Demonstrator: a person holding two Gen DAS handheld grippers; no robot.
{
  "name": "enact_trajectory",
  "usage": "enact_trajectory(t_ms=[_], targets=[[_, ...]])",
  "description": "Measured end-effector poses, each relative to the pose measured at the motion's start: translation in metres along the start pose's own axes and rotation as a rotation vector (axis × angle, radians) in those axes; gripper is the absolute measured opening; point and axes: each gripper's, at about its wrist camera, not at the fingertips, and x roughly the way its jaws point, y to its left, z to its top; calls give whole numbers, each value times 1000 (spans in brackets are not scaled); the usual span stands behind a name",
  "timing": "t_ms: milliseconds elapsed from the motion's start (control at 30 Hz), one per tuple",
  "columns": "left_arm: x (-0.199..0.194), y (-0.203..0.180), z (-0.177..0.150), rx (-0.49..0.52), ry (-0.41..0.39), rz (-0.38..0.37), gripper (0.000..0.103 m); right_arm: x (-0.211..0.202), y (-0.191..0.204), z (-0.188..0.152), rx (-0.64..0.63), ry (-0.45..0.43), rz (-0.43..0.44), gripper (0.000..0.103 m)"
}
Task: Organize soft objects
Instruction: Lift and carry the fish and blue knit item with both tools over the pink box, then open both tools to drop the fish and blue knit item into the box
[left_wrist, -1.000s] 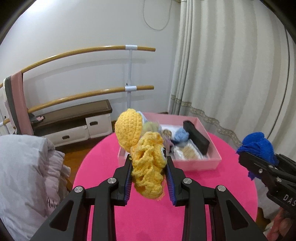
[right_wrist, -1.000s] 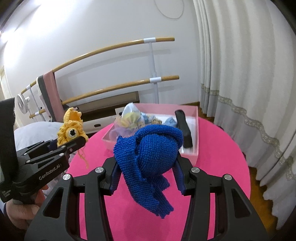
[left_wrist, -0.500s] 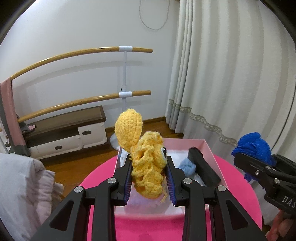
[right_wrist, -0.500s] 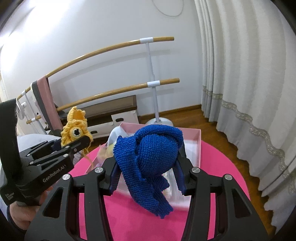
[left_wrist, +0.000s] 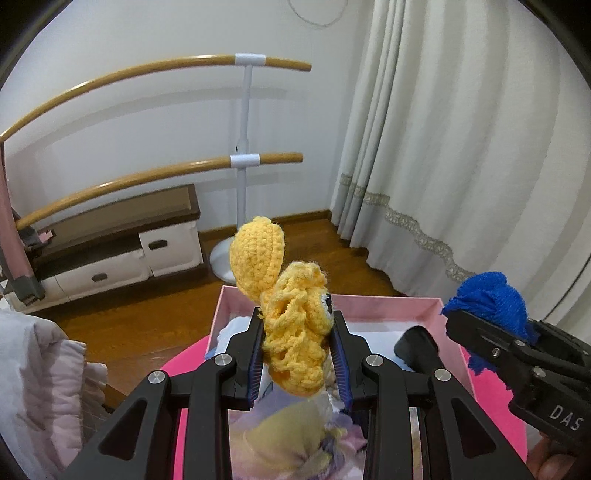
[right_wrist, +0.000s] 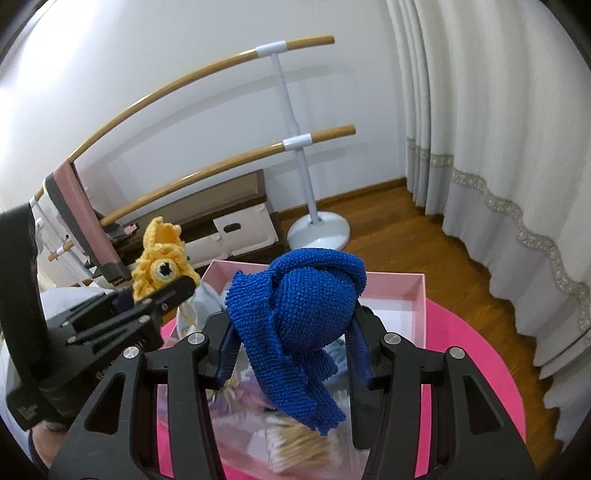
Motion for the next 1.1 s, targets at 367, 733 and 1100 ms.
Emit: enact_trajectory(t_ms=[367, 733, 1100], targets=[[89, -1, 40, 0, 78, -5, 31, 44, -16, 11, 44, 45, 25, 49], [108, 1, 45, 2, 67, 74, 87, 63, -21, 8, 92, 83, 40, 82], [49, -1, 11, 3, -40, 148, 103, 15, -13, -8, 104, 21, 34, 103]])
